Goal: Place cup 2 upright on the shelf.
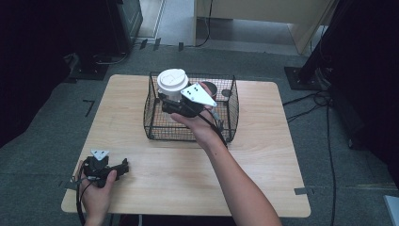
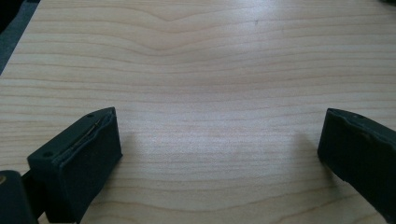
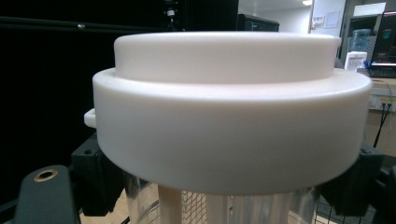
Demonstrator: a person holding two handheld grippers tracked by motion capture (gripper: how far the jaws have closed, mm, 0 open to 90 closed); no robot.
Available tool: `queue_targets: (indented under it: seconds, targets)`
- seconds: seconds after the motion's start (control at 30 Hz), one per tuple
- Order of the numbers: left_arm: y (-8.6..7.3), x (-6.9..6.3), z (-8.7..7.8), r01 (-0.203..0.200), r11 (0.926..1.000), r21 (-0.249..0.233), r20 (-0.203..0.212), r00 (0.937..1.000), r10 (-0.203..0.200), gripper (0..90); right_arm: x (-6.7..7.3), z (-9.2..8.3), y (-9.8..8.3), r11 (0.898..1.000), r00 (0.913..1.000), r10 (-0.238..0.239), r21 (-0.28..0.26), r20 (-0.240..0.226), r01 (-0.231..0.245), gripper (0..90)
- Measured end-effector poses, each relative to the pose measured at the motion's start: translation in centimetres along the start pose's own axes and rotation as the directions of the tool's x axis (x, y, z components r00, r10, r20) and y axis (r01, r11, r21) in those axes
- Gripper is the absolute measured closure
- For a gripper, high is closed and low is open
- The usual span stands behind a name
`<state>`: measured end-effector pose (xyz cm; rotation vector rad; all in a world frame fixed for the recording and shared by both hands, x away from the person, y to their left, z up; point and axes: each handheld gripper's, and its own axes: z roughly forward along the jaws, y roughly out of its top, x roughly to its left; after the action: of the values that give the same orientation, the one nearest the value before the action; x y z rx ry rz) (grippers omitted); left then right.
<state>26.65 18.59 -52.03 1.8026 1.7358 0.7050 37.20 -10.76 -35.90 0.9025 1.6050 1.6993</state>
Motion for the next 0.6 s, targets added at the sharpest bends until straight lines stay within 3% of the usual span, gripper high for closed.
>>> queue_targets:
  seconds: [0.27, 0.6]
  targets:
    - [0.0, 0.0, 0.0, 0.000, 1.0000, 0.000, 0.000, 1.0000, 0.000, 0.0, -0.9, 1.7, -0.8, 1.000, 0.9998, -0.014, 0.003, 0.013, 0.014, 16.1]
    - [0.0, 0.0, 0.0, -0.001, 1.0000, 0.002, 0.000, 1.0000, 0.001, 0.1, -1.8, 3.8, -2.3, 0.999, 0.9992, 0.031, 0.017, 0.024, -0.032, 16.1]
